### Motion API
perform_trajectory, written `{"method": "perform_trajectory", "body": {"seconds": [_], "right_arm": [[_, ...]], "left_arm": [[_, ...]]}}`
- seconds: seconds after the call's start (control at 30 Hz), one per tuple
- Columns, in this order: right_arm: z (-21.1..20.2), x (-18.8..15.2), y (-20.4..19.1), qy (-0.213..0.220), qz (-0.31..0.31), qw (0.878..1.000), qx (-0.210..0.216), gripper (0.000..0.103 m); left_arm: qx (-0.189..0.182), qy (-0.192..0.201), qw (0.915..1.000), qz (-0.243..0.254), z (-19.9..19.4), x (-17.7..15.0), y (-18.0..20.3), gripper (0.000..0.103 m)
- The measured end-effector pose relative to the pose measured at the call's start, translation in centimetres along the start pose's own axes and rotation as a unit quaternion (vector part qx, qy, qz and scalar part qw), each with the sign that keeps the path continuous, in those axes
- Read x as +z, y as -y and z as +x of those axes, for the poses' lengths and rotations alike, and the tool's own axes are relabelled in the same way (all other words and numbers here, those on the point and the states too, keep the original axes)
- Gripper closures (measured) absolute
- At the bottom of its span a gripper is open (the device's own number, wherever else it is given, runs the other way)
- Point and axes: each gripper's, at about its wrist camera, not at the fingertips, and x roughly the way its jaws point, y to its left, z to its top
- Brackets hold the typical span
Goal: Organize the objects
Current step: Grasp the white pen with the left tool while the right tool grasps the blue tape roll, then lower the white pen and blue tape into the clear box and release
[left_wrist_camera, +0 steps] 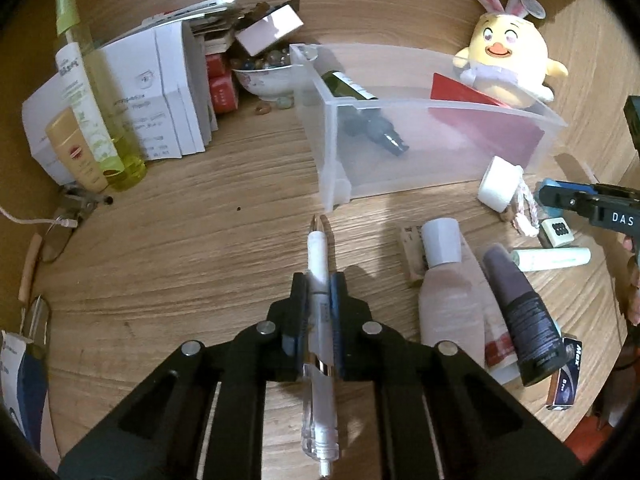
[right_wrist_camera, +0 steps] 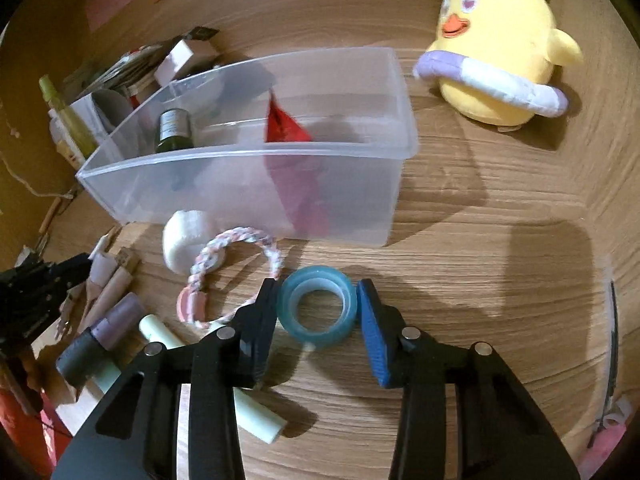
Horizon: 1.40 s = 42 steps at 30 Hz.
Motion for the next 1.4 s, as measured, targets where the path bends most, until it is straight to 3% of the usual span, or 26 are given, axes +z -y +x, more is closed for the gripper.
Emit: {"method": "perform_trajectory", "body": {"seconds": [0.4,0.73,1.4], "right_arm": [[-3.7,0.3,0.5,0.060,0.017,0.998,-0.003,0.067],[-6.7,2.3,-0.9,0.120,0.009,0.992,0.038,0.067],[-8.0,6.8,-1.3,0.161,-0.021,0.985,0.062,0.067]], "left_arm": [[-0.007,0.052,0.9978,-0.040,-3.6,0.6,-0.9,0.093],[-0.017,0.103,0.9924,-0.065,-6.4,2.6,-0.7,0.093],[-0.059,0.152,0.9850,-0.057,-9.4,9.9,1.4,0.093]]}}
